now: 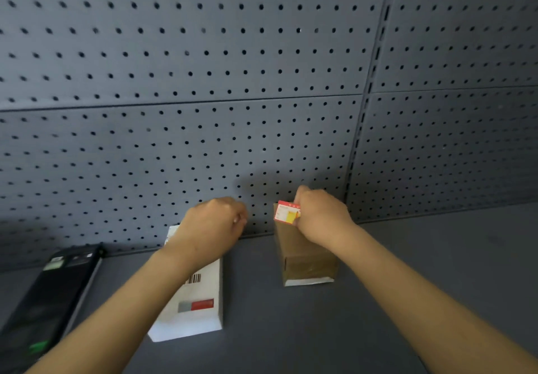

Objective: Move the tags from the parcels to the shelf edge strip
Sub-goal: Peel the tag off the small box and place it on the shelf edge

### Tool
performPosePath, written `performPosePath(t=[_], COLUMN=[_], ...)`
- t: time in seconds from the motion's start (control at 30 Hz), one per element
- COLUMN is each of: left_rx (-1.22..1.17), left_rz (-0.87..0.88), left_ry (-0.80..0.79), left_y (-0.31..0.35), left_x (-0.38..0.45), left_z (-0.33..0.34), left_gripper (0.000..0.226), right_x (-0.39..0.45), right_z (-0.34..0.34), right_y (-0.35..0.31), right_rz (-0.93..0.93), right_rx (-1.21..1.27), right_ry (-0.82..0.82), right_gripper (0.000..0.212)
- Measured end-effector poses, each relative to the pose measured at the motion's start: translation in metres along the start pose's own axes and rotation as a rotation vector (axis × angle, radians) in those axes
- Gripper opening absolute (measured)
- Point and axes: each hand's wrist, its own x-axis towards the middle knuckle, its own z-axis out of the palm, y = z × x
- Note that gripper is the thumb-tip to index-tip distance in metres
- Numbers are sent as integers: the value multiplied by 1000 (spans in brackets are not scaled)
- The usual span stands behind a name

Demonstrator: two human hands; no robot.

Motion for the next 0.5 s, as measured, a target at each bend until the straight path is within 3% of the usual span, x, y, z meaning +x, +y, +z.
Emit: performPosePath(t=[0.17,0.5], left_rx=[21,50], left_rz=[-37,-239], left_ry=[39,34], left_y=[-20,-89], left_x=[-32,-117], left_z=[-15,-41], left_gripper=[21,25], right_x=[-22,-74], right_z=[-7,28], right_y=[-43,-153], right_rz=[-112,-502], right_rx=[-93,53], right_ry=[156,196], right_gripper=[31,27])
